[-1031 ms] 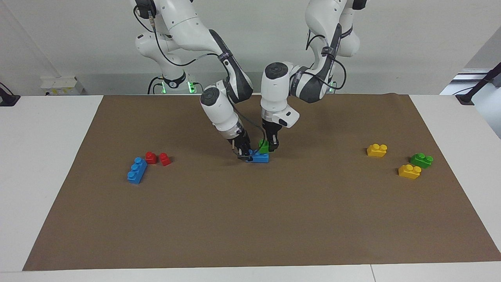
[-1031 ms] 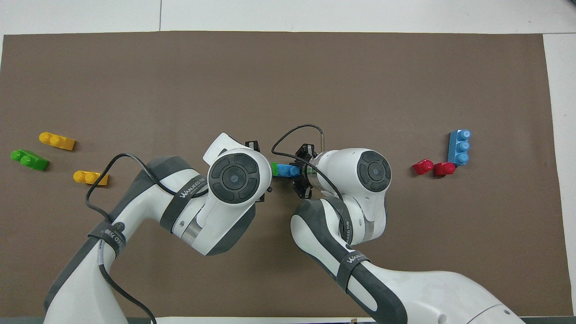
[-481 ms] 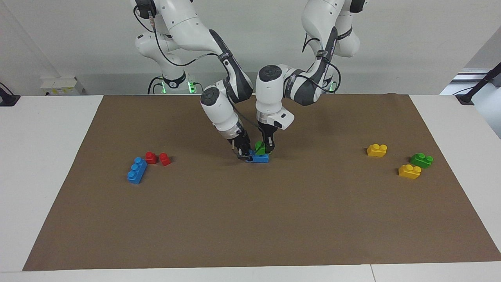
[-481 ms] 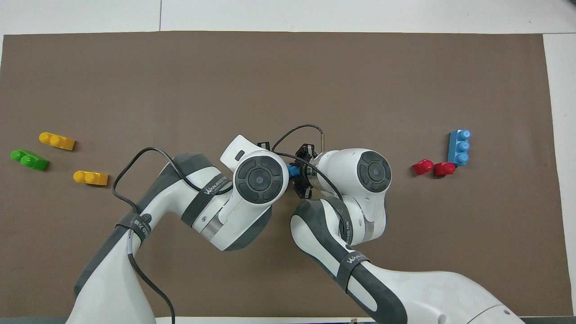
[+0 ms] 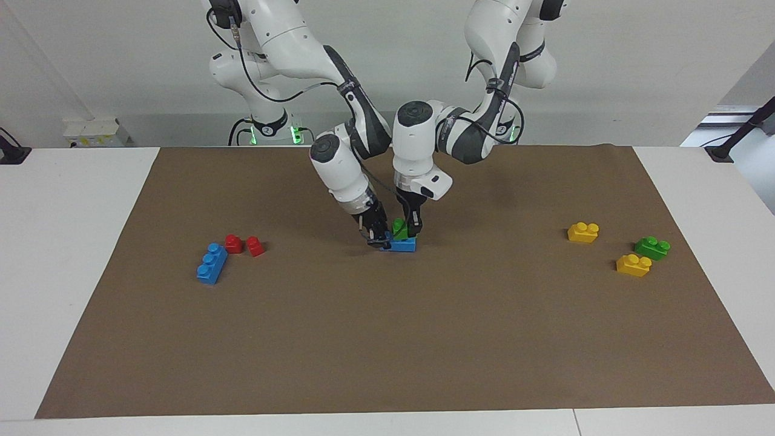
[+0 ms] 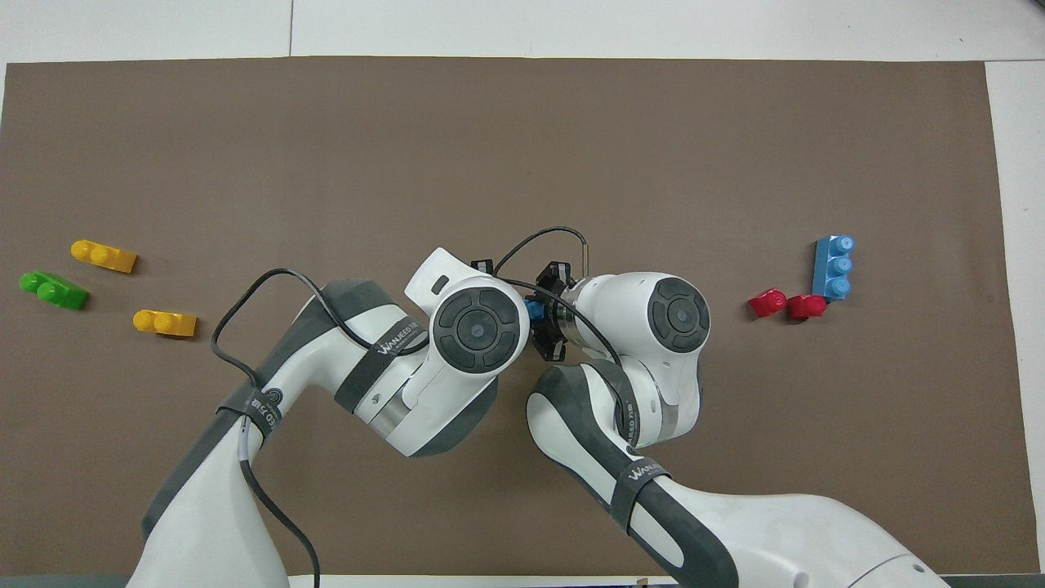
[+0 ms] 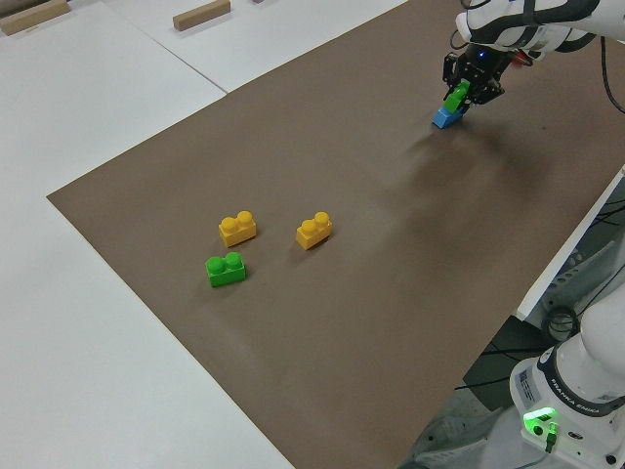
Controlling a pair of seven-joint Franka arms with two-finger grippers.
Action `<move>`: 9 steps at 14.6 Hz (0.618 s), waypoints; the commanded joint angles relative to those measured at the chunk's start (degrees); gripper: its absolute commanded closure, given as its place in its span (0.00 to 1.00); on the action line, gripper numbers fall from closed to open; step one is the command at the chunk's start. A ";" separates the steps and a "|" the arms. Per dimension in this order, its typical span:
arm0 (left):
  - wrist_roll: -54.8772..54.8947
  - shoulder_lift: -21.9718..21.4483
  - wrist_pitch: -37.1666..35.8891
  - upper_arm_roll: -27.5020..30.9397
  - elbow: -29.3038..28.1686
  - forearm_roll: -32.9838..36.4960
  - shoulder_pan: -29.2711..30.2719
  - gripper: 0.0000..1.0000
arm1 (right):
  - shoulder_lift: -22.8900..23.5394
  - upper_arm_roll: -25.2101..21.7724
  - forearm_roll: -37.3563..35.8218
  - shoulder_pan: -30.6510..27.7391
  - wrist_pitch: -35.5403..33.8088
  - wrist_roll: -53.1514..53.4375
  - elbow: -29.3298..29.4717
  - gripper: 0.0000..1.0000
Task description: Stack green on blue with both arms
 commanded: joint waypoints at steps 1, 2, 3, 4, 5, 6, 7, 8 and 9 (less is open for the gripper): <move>-1.71 2.33 1.78 0.90 -0.47 1.31 -1.29 1.00 | -0.31 -0.14 1.08 0.05 2.37 -0.14 -2.06 0.96; -1.71 2.60 2.66 0.90 -0.65 1.92 -1.29 1.00 | -0.31 -0.14 1.08 0.05 2.37 -0.49 -2.33 0.96; -1.71 2.78 3.01 0.82 -0.74 2.62 -1.29 1.00 | -0.31 -0.14 1.08 0.05 2.37 -0.49 -2.41 0.96; -1.71 3.30 3.45 0.90 -0.83 2.72 -1.21 1.00 | -0.31 -0.14 1.08 0.05 2.37 -0.49 -2.42 0.96; -1.62 3.48 3.72 0.90 -0.83 2.72 -1.21 1.00 | -0.31 -0.14 1.08 -0.03 2.29 -0.49 -2.42 0.95; -1.53 3.57 3.72 0.90 -0.91 2.98 -1.12 1.00 | -0.31 -0.14 1.08 0.05 2.37 -0.49 -2.42 0.95; -1.53 3.74 3.89 0.90 -1.00 3.07 -1.03 1.00 | -0.31 -0.14 1.08 -0.03 2.29 -0.49 -2.42 0.95; -1.53 3.83 4.24 0.90 -1.00 3.07 -0.77 1.00 | -0.31 -0.14 1.08 -0.03 2.37 -0.49 -2.42 0.95; -1.53 3.83 4.51 0.90 -1.00 3.16 -0.68 1.00 | -0.31 -0.14 1.08 -0.03 2.37 -0.49 -2.42 0.94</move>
